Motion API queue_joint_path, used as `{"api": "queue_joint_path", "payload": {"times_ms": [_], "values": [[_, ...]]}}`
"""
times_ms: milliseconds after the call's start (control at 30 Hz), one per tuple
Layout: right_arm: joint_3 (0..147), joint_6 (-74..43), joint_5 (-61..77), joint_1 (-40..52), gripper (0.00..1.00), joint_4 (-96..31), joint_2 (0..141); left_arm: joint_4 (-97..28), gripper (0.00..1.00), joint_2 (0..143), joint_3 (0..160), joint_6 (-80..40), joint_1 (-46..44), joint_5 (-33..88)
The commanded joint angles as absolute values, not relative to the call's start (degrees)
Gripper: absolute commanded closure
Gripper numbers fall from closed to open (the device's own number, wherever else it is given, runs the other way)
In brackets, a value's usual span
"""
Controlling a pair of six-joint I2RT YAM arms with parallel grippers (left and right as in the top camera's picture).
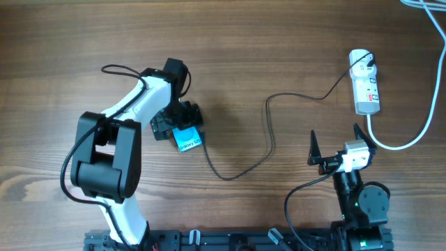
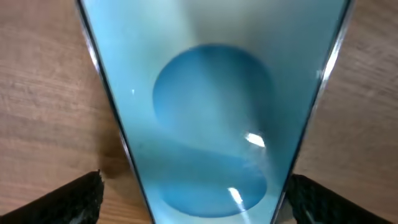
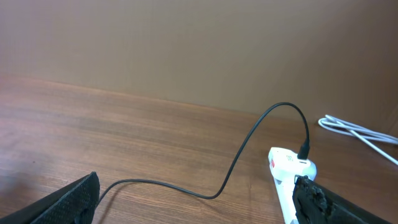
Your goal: Plug charger to phone and switch on socket
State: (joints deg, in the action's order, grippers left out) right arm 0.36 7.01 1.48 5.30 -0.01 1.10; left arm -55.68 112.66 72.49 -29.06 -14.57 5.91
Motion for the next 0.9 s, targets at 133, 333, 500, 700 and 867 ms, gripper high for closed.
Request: {"api": "queue_joint_path", "payload": {"times_ms": [133, 333, 500, 700, 867], "values": [[0.3, 7.5, 2.2, 5.0, 0.00, 0.1, 0.4, -55.9, 0.00, 109.9, 77.6, -28.9, -11.0, 5.9], [0.3, 7.5, 2.2, 5.0, 0.00, 0.1, 0.4, -51.9, 0.00, 109.5, 78.7, -28.9, -8.9, 2.9], [0.3, 7.5, 2.2, 5.0, 0.00, 0.1, 0.4, -48.8, 0.00, 109.5, 78.7, -28.9, -8.9, 1.7], [0.3, 7.5, 2.2, 5.0, 0.00, 0.1, 0.4, -48.1, 0.00, 109.5, 78.7, -28.9, -8.9, 1.6], [0.3, 7.5, 2.2, 5.0, 0.00, 0.1, 0.4, -48.0, 0.00, 109.5, 78.7, -28.7, -8.9, 1.6]]}}
